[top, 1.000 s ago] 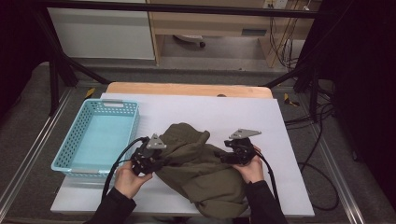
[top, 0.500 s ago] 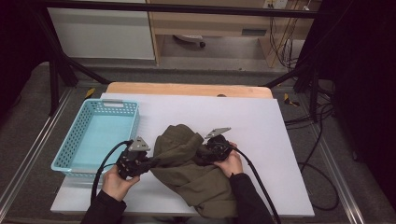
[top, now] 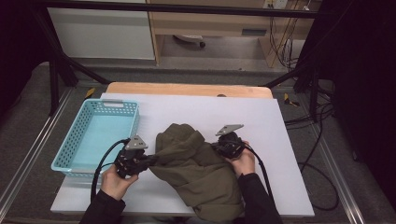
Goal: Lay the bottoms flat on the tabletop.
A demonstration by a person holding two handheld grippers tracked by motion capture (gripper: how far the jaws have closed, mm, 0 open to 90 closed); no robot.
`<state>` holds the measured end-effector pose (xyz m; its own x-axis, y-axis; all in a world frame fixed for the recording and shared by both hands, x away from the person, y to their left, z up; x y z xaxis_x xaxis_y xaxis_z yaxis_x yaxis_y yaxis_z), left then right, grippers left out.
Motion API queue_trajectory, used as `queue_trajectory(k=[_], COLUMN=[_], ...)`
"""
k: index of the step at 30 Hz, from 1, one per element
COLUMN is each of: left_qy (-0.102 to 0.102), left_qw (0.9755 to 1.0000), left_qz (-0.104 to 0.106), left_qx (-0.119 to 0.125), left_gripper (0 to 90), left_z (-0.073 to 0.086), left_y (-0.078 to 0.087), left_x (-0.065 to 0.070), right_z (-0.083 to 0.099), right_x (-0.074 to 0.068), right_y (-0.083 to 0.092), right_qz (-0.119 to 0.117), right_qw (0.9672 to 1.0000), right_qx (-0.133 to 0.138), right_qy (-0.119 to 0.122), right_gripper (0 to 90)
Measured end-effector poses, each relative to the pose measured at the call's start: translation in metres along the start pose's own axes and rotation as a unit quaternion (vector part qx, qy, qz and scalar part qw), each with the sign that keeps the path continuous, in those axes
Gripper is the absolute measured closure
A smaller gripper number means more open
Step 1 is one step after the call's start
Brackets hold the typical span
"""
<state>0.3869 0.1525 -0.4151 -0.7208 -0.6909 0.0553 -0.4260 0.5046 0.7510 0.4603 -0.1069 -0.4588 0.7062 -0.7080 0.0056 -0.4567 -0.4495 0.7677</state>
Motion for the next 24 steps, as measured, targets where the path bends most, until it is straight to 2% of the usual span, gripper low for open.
queue_trajectory(k=[2,3,4,5,6,7,8,9,10,11,12,13,14,16,17,18,19,20,21,22,23,24], left_qy=[0.004,0.008,0.011,0.015,0.018,0.021,0.023,0.024,0.026,0.026,0.024,0.021,0.018,0.010,0.006,0.004,0.004,0.002,-0.004,-0.013,-0.020,-0.030], left_qw=[1.0000,0.9999,0.9999,0.9998,0.9997,0.9997,0.9997,0.9996,0.9996,0.9996,0.9997,0.9997,0.9997,0.9995,0.9995,0.9999,0.9999,1.0000,1.0000,0.9999,0.9997,0.9994], left_qz=[-0.003,-0.004,-0.006,-0.007,-0.008,-0.009,-0.010,-0.011,-0.011,-0.010,-0.007,-0.006,-0.007,-0.014,-0.016,-0.005,-0.005,0.001,0.004,0.004,0.005,0.010], left_qx=[0.005,0.008,0.010,0.011,0.011,0.010,0.008,0.006,0.004,0.000,-0.006,-0.013,-0.018,-0.026,-0.026,-0.012,-0.012,-0.004,0.001,0.008,0.010,0.009], left_gripper=[87.6,87.7,87.7,87.7,87.7,87.7,87.7,87.7,87.7,87.7,87.6,87.6,86.6,83.4,79.0,67.5,62.4,62.4,50.9,50.9,44.6,42.6], left_z=[-0.001,-0.001,-0.001,-0.001,-0.001,0.000,0.001,0.001,0.002,0.002,0.003,0.003,0.003,0.003,0.002,-0.004,-0.004,-0.008,-0.011,-0.015,-0.020,-0.024], left_y=[0.002,0.003,0.004,0.004,0.004,0.004,0.003,0.001,-0.001,-0.003,-0.006,-0.009,-0.011,-0.015,-0.016,-0.015,-0.015,-0.014,-0.014,-0.014,-0.016,-0.019], left_x=[-0.003,-0.005,-0.007,-0.009,-0.011,-0.013,-0.014,-0.014,-0.014,-0.014,-0.013,-0.012,-0.010,-0.008,-0.007,-0.003,-0.003,-0.001,0.002,0.004,0.008,0.012], right_z=[0.000,0.003,0.003,0.008,0.008,0.011,0.020,0.020,0.031,0.031,0.044,0.044,0.059,0.066,0.072,0.080,0.080,0.081,0.079,0.079,0.076,0.072], right_x=[0.010,0.021,0.021,0.032,0.032,0.038,0.048,0.048,0.056,0.056,0.063,0.063,0.066,0.066,0.066,0.065,0.065,0.064,0.063,0.063,0.061,0.059], right_y=[0.015,0.032,0.032,0.049,0.049,0.056,0.072,0.072,0.085,0.085,0.093,0.093,0.091,0.088,0.084,0.077,0.077,0.075,0.072,0.072,0.071,0.071], right_qz=[0.020,0.046,0.046,0.066,0.066,0.077,0.096,0.096,0.108,0.108,0.114,0.114,0.112,0.110,0.109,0.115,0.115,0.115,0.105,0.105,0.098,0.091], right_qw=[0.9997,0.9988,0.9988,0.9975,0.9975,0.9966,0.9947,0.9947,0.9930,0.9930,0.9917,0.9917,0.9916,0.9917,0.9917,0.9909,0.9909,0.9910,0.9925,0.9925,0.9933,0.9936], right_qx=[0.008,0.011,0.011,0.014,0.014,0.015,0.016,0.016,0.017,0.017,0.014,0.014,-0.002,-0.011,-0.017,-0.021,-0.021,-0.018,-0.003,-0.003,0.010,0.021], right_qy=[-0.008,-0.014,-0.014,-0.023,-0.023,-0.028,-0.034,-0.034,-0.045,-0.045,-0.056,-0.056,-0.065,-0.067,-0.066,-0.068,-0.068,-0.066,-0.062,-0.062,-0.061,-0.064], right_gripper=[89.8,89.9,89.9,89.9,89.9,89.9,89.8,89.8,89.9,89.9,89.8,89.8,89.6,89.0,88.1,80.2,80.2,74.9,66.9,66.9,62.4,57.9])
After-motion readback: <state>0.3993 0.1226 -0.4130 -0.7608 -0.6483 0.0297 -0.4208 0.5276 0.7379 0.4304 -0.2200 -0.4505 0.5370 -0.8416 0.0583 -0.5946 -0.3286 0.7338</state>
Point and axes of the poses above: each handheld gripper's, and its own axes: y roughly backward along the jaws, z roughly out of its underside, x roughly to its right, the point moved 7 cm from there along -y, roughly forward along the jaws, and after that the axes turned 4 degrees about -x, right-handed, at the moved point
